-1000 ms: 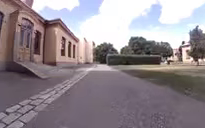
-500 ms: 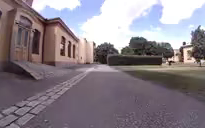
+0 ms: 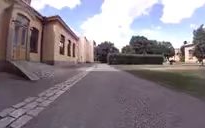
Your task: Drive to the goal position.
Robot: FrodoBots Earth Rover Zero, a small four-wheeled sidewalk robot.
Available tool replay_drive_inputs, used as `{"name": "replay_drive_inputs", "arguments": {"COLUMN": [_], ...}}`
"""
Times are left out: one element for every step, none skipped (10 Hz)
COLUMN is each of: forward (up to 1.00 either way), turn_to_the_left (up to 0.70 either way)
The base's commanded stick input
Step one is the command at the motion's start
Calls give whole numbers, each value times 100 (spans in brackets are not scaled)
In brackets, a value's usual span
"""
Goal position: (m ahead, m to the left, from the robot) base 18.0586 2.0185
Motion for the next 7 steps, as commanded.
{"name": "replay_drive_inputs", "arguments": {"forward": [85, 85, 85, 85, 85, 85, 85], "turn_to_the_left": [1, 1, 1, 1, 1, 1, 1]}}
